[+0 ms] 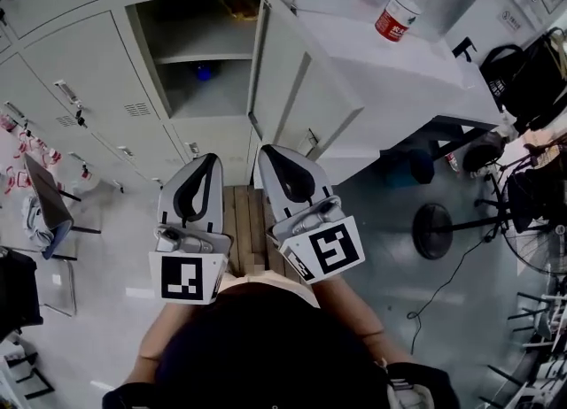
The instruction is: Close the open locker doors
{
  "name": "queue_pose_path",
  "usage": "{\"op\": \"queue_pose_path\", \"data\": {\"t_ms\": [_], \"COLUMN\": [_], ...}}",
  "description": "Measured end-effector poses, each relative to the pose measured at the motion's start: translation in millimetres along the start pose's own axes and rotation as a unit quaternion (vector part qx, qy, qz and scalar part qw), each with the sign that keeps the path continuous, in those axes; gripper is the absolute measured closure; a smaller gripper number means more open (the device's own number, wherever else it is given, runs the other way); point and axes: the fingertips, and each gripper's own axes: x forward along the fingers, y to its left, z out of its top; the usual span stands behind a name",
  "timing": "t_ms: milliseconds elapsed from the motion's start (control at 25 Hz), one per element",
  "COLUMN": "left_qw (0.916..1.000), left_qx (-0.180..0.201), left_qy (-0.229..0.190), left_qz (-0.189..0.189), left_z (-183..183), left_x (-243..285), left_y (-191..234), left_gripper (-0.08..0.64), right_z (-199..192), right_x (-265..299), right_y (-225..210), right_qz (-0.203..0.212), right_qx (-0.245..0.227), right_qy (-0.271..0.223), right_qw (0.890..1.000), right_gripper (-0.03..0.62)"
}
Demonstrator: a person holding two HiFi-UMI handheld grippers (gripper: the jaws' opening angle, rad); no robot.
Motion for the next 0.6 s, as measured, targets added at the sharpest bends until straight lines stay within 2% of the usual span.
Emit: {"op": "queue_pose_path", "data": {"t_ms": [280, 600], "left_qw": [0.9996, 0.9987], "left_qx": [-0.001, -0.003], "left_qy": [0.0, -0.005], "left_qz": [-0.029, -0.051], "left_z": [-1, -10], "left_x": [8, 23], "left_y": [-41, -79], "left_gripper": [0.558, 0.558], "right_z": [-3, -9], "right_x": [-45, -76], "right_y": [-31, -66], "right_qz": [-0.046, -0.074], "right_qx": [-0.003, -0.009], "right_qy": [0.001, 0.002], "right_qw": [0.999, 0.997], "right_gripper": [0.591, 0.591]}}
